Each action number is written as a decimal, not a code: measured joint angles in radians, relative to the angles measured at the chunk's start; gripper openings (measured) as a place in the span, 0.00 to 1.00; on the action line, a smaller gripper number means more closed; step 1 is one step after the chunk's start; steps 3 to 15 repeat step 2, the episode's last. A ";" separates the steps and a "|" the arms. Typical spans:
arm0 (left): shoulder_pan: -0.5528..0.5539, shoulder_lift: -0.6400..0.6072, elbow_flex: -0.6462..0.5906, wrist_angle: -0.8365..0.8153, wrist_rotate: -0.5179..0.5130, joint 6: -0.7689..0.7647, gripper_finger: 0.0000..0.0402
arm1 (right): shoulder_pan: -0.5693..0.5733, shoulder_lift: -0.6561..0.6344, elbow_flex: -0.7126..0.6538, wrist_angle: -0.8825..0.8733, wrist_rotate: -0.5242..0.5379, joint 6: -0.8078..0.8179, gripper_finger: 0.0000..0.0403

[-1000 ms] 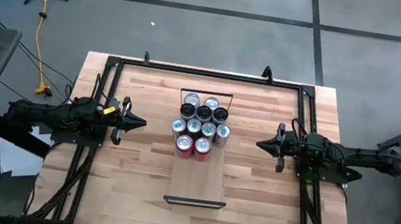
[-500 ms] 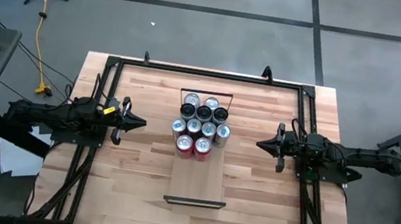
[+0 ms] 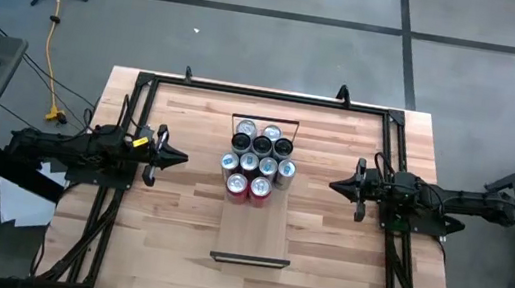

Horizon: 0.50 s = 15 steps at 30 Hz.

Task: Place canned beverage on shelf
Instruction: Return to Home Position

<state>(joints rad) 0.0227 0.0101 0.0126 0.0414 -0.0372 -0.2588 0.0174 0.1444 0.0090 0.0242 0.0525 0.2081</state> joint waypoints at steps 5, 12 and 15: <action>0.000 0.000 0.000 0.000 0.000 0.000 0.01 | 0.000 0.000 0.000 0.000 0.000 0.000 0.00; 0.000 0.000 0.000 0.000 0.000 0.000 0.01 | 0.000 0.000 0.000 0.000 0.000 0.000 0.00; 0.000 0.000 0.000 0.000 0.000 0.000 0.01 | 0.000 0.000 0.000 0.000 0.000 0.000 0.00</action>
